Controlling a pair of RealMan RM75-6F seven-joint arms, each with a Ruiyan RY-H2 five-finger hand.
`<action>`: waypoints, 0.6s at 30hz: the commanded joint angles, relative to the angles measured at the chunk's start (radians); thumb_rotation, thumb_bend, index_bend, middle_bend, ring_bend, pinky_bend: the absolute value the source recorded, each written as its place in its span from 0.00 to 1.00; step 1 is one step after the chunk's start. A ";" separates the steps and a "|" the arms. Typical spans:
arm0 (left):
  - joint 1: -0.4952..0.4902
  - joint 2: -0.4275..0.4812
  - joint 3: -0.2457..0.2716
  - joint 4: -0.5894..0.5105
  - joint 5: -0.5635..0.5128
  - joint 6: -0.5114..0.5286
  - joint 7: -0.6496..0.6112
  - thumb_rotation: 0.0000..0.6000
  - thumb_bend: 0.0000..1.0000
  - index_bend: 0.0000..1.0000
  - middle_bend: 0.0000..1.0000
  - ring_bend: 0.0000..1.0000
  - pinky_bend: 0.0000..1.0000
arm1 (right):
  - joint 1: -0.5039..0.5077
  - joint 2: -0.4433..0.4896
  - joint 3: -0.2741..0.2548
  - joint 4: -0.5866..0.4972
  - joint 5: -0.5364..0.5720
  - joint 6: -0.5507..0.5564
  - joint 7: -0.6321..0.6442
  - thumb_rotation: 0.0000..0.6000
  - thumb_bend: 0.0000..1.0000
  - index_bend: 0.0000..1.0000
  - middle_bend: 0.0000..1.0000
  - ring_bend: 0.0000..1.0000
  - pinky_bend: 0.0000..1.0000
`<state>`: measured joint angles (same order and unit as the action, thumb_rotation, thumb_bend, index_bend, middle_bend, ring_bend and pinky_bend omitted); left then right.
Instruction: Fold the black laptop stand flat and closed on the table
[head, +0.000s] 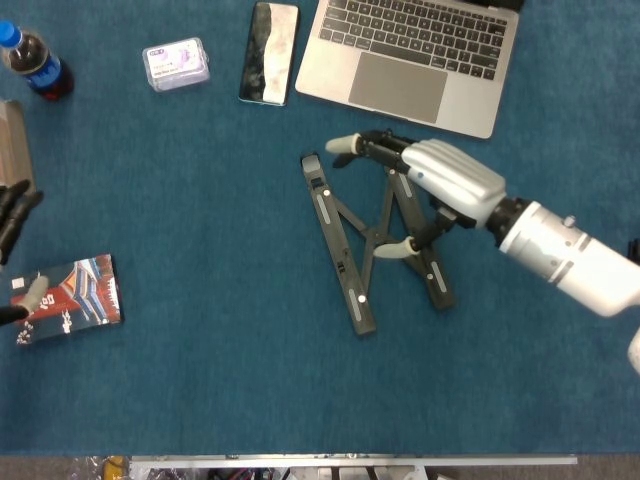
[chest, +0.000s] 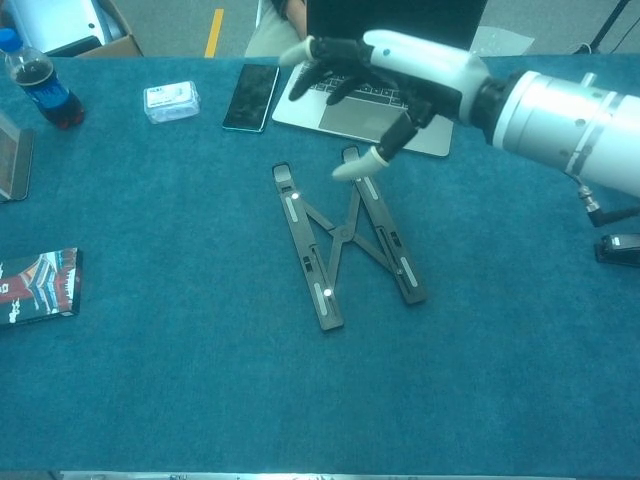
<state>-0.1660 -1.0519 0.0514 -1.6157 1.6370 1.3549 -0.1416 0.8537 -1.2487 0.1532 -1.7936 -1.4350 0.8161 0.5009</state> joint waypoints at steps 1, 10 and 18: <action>-0.036 0.004 0.001 -0.005 0.024 -0.038 0.012 1.00 0.35 0.02 0.04 0.00 0.00 | -0.018 0.013 -0.037 0.009 -0.010 0.006 -0.096 1.00 0.00 0.13 0.23 0.11 0.19; -0.151 -0.003 0.005 -0.033 0.066 -0.192 0.088 1.00 0.35 0.02 0.04 0.00 0.00 | -0.047 0.021 -0.084 0.019 -0.037 0.030 -0.294 1.00 0.00 0.13 0.22 0.10 0.19; -0.229 -0.026 -0.006 -0.063 0.036 -0.307 0.150 1.00 0.35 0.02 0.04 0.00 0.00 | -0.057 0.016 -0.122 0.056 -0.078 0.034 -0.442 1.00 0.00 0.13 0.19 0.09 0.19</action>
<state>-0.3808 -1.0681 0.0500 -1.6723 1.6796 1.0622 -0.0021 0.8009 -1.2292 0.0416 -1.7501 -1.4995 0.8459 0.0807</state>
